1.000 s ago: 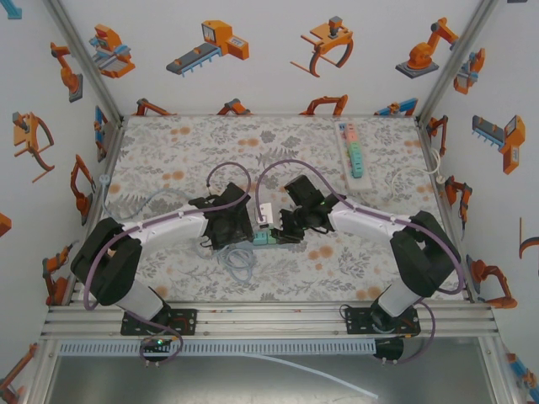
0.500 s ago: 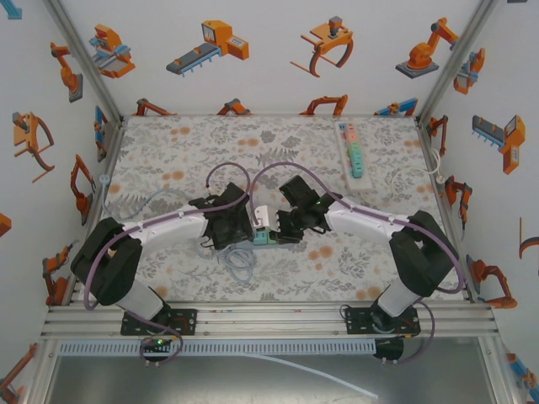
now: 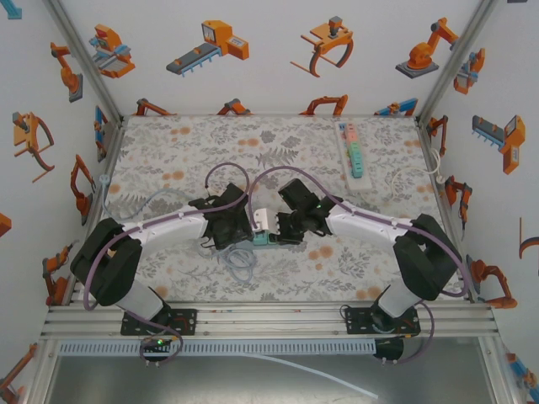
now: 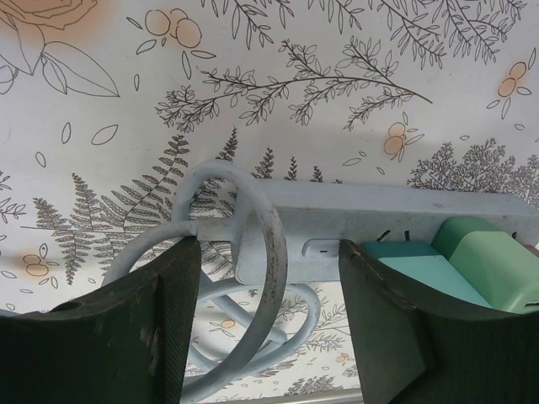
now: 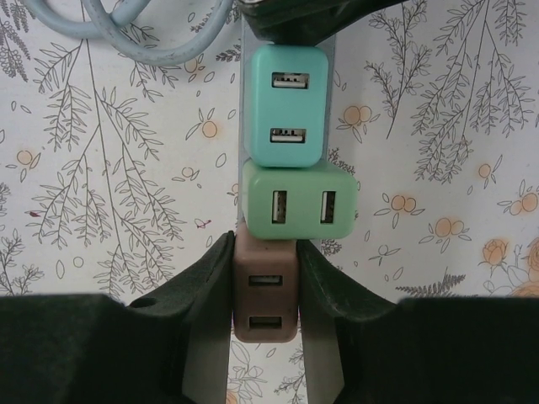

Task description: Pull the plug off the socket

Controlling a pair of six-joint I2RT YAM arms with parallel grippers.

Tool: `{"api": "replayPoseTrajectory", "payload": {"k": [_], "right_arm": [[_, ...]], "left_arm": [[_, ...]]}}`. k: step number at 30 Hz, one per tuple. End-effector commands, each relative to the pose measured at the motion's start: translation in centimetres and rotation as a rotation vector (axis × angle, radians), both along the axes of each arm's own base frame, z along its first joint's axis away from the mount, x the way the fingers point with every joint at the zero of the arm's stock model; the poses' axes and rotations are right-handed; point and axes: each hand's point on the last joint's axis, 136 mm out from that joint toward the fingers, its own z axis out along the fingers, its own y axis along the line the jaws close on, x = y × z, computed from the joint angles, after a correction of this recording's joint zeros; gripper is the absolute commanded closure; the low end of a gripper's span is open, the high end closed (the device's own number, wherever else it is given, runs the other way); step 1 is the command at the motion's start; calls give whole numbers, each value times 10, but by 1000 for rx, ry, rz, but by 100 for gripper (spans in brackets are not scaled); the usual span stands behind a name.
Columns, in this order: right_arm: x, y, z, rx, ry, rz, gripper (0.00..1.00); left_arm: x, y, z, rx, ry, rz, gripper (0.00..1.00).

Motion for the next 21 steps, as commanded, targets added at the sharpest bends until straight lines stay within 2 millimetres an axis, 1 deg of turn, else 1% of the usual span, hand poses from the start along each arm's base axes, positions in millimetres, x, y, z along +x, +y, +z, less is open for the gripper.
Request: {"api": "replayPoseTrajectory", "payload": {"k": [1, 5, 7, 10, 13, 16, 19, 21], "right_arm": [[0, 12, 55, 133, -84, 18, 91], [-5, 14, 50, 103, -89, 24, 91], [-8, 17, 51, 120, -77, 31, 92], [-6, 18, 54, 152, -97, 19, 91], [-1, 16, 54, 127, -115, 4, 92], [-1, 17, 61, 137, -112, 7, 92], [-4, 27, 70, 198, -57, 5, 92], [-9, 32, 59, 179, -21, 23, 94]], "left_arm": [[-31, 46, -67, 239, 118, 7, 40], [-30, 46, -68, 237, 113, 4, 40], [-30, 44, -68, 230, 110, 0, 40], [-31, 44, -70, 229, 113, -4, 40], [-33, 44, -71, 222, 116, -4, 40], [-34, 42, -75, 215, 125, -11, 41], [-33, 36, -77, 199, 124, -34, 42], [-33, 35, -77, 202, 122, -41, 42]]}}
